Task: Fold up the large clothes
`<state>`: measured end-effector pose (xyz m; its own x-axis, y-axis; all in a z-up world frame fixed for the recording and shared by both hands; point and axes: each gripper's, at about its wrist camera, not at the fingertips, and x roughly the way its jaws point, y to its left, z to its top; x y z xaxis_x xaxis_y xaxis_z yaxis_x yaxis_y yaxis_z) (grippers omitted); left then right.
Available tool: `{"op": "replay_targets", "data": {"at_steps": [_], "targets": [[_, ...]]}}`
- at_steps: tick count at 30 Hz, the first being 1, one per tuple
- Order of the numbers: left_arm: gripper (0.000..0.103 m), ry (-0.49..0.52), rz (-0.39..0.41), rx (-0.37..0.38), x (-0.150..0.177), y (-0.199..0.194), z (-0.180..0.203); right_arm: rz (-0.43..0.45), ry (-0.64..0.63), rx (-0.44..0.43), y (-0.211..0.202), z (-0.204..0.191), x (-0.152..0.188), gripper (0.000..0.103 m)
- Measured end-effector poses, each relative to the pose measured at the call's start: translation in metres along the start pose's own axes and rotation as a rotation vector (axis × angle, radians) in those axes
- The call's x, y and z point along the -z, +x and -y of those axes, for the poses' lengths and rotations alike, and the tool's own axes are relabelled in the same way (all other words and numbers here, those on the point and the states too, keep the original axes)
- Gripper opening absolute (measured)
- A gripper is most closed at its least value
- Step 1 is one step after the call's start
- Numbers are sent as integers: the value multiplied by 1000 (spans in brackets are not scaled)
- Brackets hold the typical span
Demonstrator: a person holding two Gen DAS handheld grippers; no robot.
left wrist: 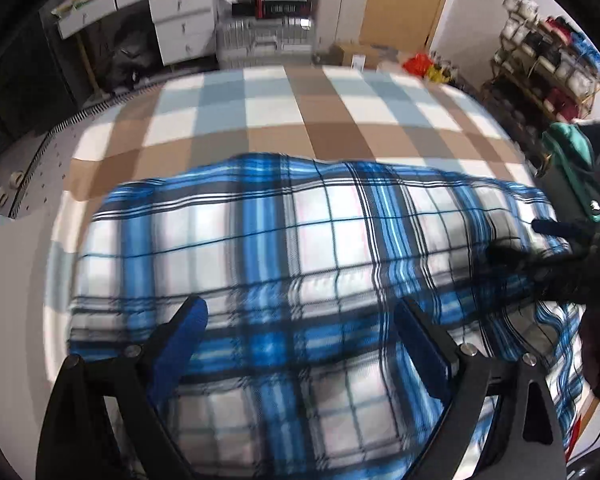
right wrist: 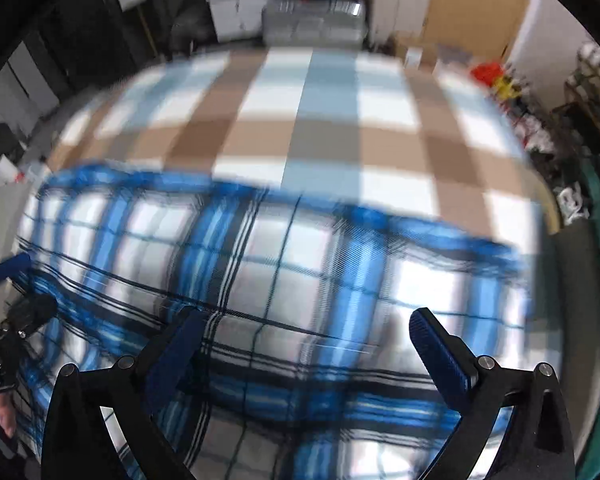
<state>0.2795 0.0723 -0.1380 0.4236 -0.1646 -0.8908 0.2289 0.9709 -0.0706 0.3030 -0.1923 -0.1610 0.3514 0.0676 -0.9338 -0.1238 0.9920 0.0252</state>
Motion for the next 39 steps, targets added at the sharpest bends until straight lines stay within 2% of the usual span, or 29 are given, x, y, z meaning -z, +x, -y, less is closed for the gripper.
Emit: {"op": "replay_targets", "data": {"at_steps": [4,8,11,15,18,22,25,28,30,34,37,39], "targets": [[91,29,-21,-41,-6,22,8,-2,-6,23,14,-5,6,103],[91,80,-26,-92,0,30,18,14,-42,47,16,-11,13,103],[91,93,-32,-103,3,33,18,26,-55,48,15,-12,18,103],[91,74,-14,-66,4,22,16,77,-30,23,-10,-7,30,103],[91,65,7,-28,8,11,13,117,-48,47,-26,-3,50,103],[91,116,-8,-50,18,13,17,74,-23,65,-19,12,69,103],[91,99,-52,-48,21,26,14,46,26,35,-9,23,77,103],[91,116,-46,-64,21,28,17,64,5,62,-7,18,81,103],[92,119,-51,-66,21,31,18,73,17,45,-8,21,83,103],[95,147,-66,-90,22,38,21,37,8,36,-9,23,79,103],[95,131,-78,-53,17,30,16,90,36,32,-27,35,73,102],[95,107,-64,-32,12,19,3,117,58,70,-36,50,69,103]]}}
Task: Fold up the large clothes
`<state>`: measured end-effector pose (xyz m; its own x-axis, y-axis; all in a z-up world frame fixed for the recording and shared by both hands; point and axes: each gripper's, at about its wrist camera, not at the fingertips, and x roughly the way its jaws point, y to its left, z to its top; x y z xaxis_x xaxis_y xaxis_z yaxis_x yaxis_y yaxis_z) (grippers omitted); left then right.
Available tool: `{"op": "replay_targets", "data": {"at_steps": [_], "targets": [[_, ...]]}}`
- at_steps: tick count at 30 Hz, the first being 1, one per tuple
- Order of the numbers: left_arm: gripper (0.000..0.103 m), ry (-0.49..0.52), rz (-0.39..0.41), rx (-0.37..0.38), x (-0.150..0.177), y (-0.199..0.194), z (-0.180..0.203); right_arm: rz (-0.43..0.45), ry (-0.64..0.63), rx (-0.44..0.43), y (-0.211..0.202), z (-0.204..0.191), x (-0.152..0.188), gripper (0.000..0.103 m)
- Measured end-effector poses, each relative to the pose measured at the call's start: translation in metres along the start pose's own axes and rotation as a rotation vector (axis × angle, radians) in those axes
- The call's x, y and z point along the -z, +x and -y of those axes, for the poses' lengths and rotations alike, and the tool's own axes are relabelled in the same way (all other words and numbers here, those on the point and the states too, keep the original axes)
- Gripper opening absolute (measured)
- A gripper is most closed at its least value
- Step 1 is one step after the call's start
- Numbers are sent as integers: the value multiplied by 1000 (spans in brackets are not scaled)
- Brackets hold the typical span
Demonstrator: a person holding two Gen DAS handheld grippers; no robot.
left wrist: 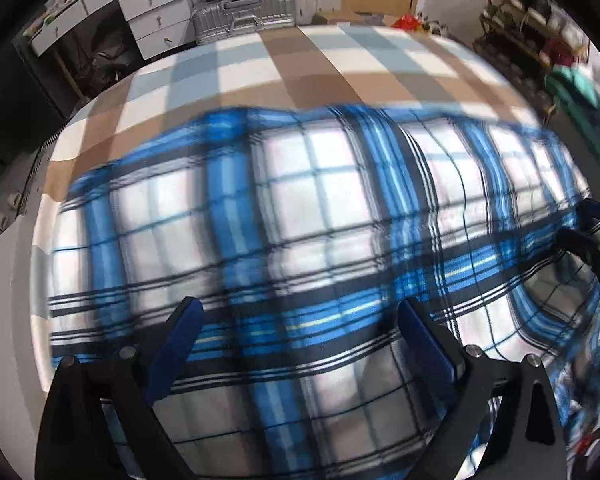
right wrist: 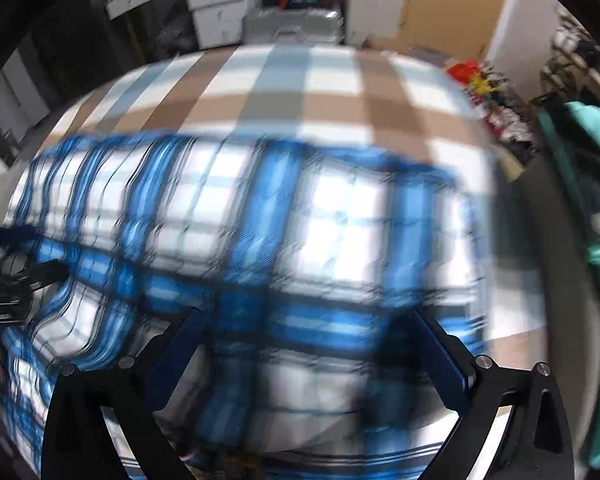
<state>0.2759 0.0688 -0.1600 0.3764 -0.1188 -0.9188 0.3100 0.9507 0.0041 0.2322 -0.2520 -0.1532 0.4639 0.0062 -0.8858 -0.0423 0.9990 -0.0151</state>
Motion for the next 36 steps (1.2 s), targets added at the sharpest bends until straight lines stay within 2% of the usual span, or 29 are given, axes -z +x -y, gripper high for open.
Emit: {"op": "replay_targets", "data": {"at_steps": [3,4,6,7,8,9,10,13,16,20,22,24,28,32,36], "targets": [[95,-35,10,-55,0,-4,-34,-61,36,84,11,25,-3,103],[95,-52,-3,-69,2,0,-47,-80,47,89,16,30,-2,103],[95,-110,-20,-38,5,9,-72,-130,84,21,31,40,4,103],[95,-137,-27,-14,8,13,-82,-109,102,12,30,43,6,103],[99,-158,-26,30,10,18,-88,-102,89,14,30,42,6,103],[102,-154,2,52,11,18,-91,-94,84,11,29,42,8,103],[102,-133,-1,43,11,18,-88,-93,88,6,29,43,8,103],[102,-138,-51,66,4,14,-83,-143,79,20,26,41,-1,100],[102,-157,-27,130,-12,-2,-83,-34,86,-6,-2,31,-28,100],[102,-143,-16,59,-41,-2,-83,-83,17,15,11,5,-57,100],[102,-138,-68,19,-47,17,-89,-137,2,59,28,1,-63,100],[102,-153,-131,37,-46,39,-96,-210,12,76,51,3,-59,103],[102,-123,-133,1,-45,49,-98,-193,58,-2,55,18,-58,103],[102,-133,-151,0,-64,59,-97,-145,62,-3,64,25,-76,103],[102,-159,-166,0,-90,68,-105,-115,48,-4,82,27,-109,103]]}}
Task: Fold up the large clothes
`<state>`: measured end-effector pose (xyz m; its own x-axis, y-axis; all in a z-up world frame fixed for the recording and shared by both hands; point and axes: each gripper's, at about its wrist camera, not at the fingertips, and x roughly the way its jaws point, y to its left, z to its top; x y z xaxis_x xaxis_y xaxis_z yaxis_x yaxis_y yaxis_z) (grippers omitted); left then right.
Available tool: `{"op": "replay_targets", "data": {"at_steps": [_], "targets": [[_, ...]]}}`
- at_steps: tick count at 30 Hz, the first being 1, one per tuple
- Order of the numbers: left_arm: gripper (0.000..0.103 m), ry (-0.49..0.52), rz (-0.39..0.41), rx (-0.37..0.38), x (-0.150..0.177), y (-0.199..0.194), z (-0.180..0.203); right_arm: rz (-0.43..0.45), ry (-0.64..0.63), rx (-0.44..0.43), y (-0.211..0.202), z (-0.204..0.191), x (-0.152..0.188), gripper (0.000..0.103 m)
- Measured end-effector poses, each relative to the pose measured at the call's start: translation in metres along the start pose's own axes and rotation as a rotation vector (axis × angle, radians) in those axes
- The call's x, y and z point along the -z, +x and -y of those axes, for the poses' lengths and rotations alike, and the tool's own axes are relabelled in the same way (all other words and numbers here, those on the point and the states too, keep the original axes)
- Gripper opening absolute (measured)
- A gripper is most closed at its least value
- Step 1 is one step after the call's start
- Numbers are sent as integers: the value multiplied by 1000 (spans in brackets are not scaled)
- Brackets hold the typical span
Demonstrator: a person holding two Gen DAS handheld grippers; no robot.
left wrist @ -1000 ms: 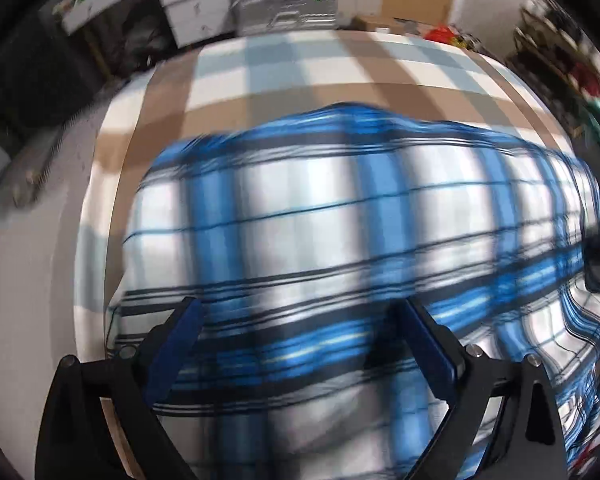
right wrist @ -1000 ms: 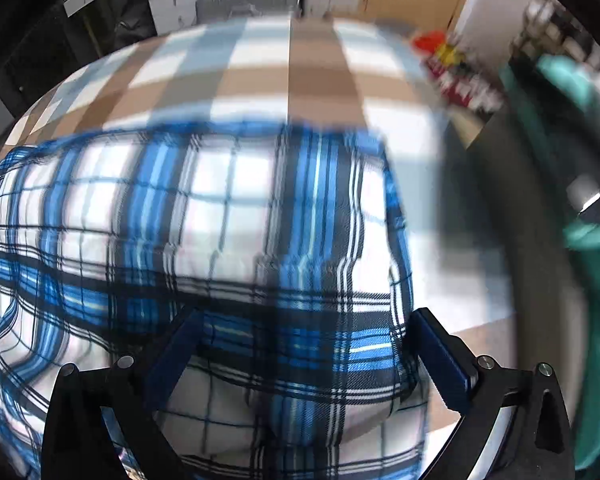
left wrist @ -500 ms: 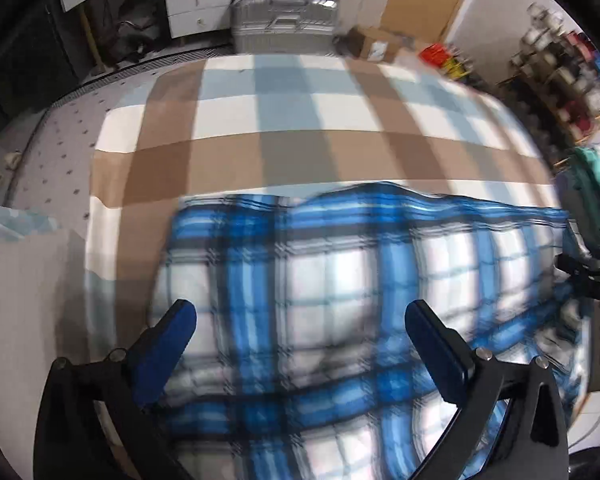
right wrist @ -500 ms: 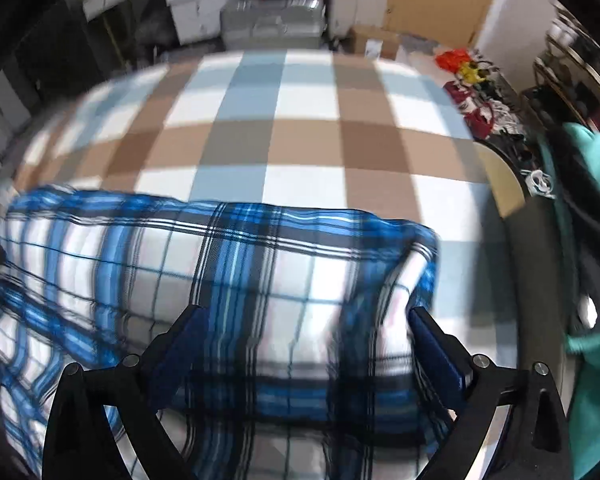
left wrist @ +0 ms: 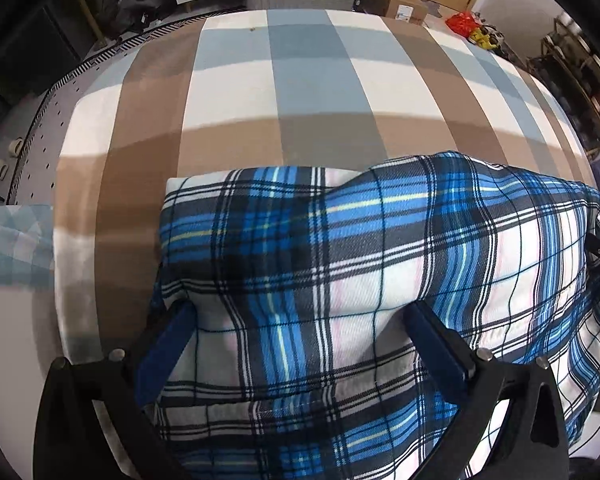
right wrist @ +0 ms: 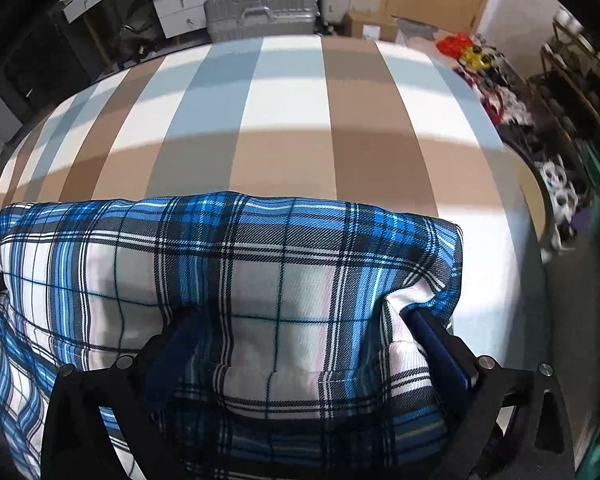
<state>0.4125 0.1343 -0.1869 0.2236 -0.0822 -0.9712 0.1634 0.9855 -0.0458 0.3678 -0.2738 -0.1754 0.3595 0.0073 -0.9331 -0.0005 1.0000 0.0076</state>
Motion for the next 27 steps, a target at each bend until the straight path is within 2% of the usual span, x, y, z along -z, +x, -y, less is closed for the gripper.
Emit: {"op": "replay_targets", "data": {"at_steps": [3,6,7,9,11,12,15,16,18,19,21,24,25,27], "targets": [[102,-24,22,9,-19,4,-2,18,-12,-3,10,1,-30,103],[102,-42,12,27,-16,-2,-4,-4,-32,0,15,-2,-48,103],[102,-57,25,43,-10,-8,-6,16,-71,24,6,-5,-47,99],[102,-91,69,109,9,-26,-14,81,-82,14,-13,-3,-37,97],[102,-88,82,159,29,-37,-14,62,-41,-16,-19,9,-21,97],[102,-74,80,161,35,-38,-9,43,-27,-23,-18,14,-14,98],[102,-15,50,122,64,-31,-1,-17,-37,-19,-5,19,21,102],[102,-11,33,115,70,-27,0,22,-39,-26,-7,22,30,103],[102,20,62,78,80,-25,2,8,-45,-15,-7,23,38,103],[102,28,59,66,83,-25,4,-1,-36,-8,-8,24,41,99],[101,25,55,64,89,-30,6,45,-35,-33,-22,20,47,96],[101,8,101,187,104,-58,15,101,-58,-83,-50,-2,56,98],[102,24,123,229,109,-69,24,114,-88,-117,-58,-16,58,98],[102,111,156,246,116,-80,51,140,-150,-128,-65,-45,60,99]]}}
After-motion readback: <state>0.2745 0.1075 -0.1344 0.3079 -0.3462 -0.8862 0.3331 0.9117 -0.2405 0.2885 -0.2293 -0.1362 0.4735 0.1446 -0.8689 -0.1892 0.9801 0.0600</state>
